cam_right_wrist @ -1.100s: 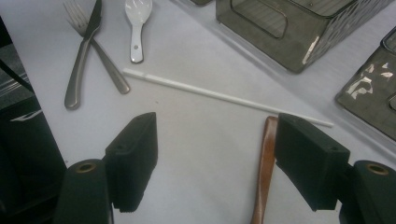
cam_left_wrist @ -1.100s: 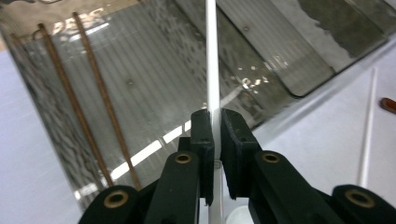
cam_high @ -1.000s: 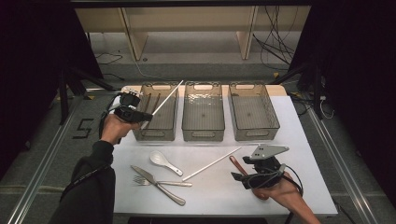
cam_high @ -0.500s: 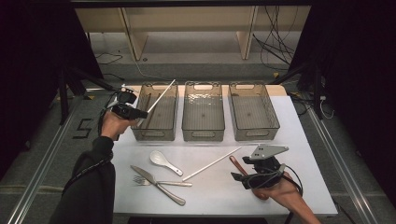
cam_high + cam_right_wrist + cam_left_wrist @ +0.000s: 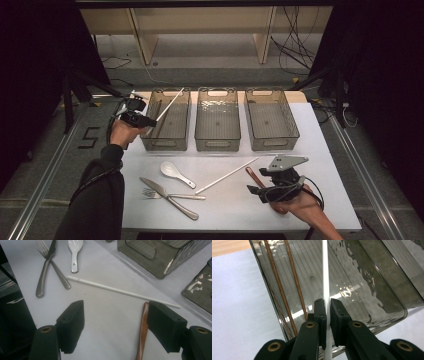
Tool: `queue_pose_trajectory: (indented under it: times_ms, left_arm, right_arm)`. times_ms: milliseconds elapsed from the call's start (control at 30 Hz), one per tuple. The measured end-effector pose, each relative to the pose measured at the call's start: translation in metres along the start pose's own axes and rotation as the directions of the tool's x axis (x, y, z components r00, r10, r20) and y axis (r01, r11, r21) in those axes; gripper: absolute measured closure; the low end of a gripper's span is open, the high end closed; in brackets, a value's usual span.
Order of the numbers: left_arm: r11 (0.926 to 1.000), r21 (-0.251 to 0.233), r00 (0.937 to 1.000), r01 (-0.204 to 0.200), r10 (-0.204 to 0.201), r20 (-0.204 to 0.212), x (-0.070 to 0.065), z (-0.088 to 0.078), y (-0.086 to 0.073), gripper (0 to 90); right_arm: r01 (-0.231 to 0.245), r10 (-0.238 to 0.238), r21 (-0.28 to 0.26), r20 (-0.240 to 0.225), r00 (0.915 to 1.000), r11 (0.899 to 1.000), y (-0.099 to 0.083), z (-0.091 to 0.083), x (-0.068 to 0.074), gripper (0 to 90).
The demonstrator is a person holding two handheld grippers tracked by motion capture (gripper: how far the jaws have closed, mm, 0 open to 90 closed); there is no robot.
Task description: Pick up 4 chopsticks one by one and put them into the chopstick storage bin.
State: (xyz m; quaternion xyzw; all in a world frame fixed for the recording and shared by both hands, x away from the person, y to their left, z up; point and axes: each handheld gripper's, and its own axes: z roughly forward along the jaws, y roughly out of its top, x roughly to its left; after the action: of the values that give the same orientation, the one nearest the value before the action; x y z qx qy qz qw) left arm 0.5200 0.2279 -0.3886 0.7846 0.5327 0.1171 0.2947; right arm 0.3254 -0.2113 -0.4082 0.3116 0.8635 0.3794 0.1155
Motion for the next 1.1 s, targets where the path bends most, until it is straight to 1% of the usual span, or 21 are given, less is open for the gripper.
queue_pose_trajectory:
  times_ms: [267,333,400,433,467,533,600,633,700,767,800,867,933,1033,1100]
  left_arm:
    - [0.9999,0.0,0.9999,0.012,-0.012,-0.006,0.0,0.007,0.001,83.2]
    - [0.9999,0.001,0.9998,0.013,-0.012,-0.013,-0.001,0.009,0.001,83.2]
    - [0.9998,-0.01,0.9997,0.017,-0.017,-0.016,-0.001,0.011,0.001,83.1]
    - [0.9996,-0.019,0.9995,0.021,-0.022,-0.022,-0.001,0.012,0.001,83.1]
    - [0.9989,-0.03,0.999,0.035,-0.036,-0.027,-0.001,0.013,0.0,82.9]
    - [0.9993,-0.018,0.999,0.034,-0.035,-0.026,0.0,0.014,0.0,82.6]
    - [0.9986,-0.018,0.9986,0.049,-0.049,-0.018,-0.001,0.016,0.0,81.7]
    - [0.998,-0.027,0.9983,0.057,-0.058,-0.01,-0.002,0.016,0.0,80.0]
    - [0.9966,-0.043,0.9974,0.071,-0.071,-0.012,-0.003,0.015,0.001,70.7]
    - [0.9965,-0.051,0.9976,0.066,-0.067,-0.019,-0.006,0.012,0.003,61.2]
    - [0.9959,-0.063,0.9976,0.064,-0.066,-0.02,-0.009,0.01,0.004,57.6]
    - [0.9947,-0.082,0.998,0.062,-0.062,-0.004,-0.013,0.005,0.006,52.2]
    - [0.9942,-0.094,0.9986,0.052,-0.051,0.014,-0.02,0.0,0.008,47.8]
    - [0.995,-0.096,0.998,0.028,-0.023,0.059,-0.033,-0.007,0.008,40.8]
    - [0.995,-0.1,0.9968,0.002,0.006,0.08,-0.042,-0.011,0.006,37.5]
  right_arm:
    - [0.0,0.0,-0.001,0.0,1.0,1.0,0.0,0.0,0.0,31.4]
    - [-0.002,0.002,-0.002,0.001,1.0,1.0,0.0,0.0,0.0,31.5]
    - [-0.004,0.004,-0.003,0.002,1.0,1.0,0.0,0.0,0.0,31.4]
    - [-0.003,0.003,-0.003,0.002,1.0,1.0,0.0,0.0,0.0,31.4]
    - [-0.002,0.002,-0.003,0.001,1.0,1.0,0.0,-0.001,0.0,31.4]
    - [0.0,0.0,-0.002,0.001,1.0,1.0,0.0,0.0,0.0,31.5]
    - [0.0,0.0,0.0,-0.001,1.0,1.0,0.0,0.0,0.0,31.5]
    - [0.0,0.0,0.0,-0.001,1.0,1.0,0.0,0.0,0.0,31.4]
    - [0.0,0.0,0.001,-0.003,1.0,1.0,0.0,0.0,0.0,31.5]
    - [0.0,0.0,0.001,-0.002,1.0,1.0,0.0,0.0,0.0,31.5]
    - [0.0,0.0,0.002,-0.002,1.0,1.0,0.0,0.0,0.0,31.5]
    - [0.0,0.0,0.002,-0.001,1.0,1.0,0.0,0.0,0.001,31.5]
    - [0.0,0.0,0.002,-0.001,1.0,1.0,0.0,0.0,0.001,31.5]
    - [-0.001,0.001,0.0,-0.001,1.0,1.0,0.0,0.0,0.0,31.5]
    - [-0.001,0.001,-0.002,0.002,1.0,1.0,0.0,0.0,0.0,31.5]
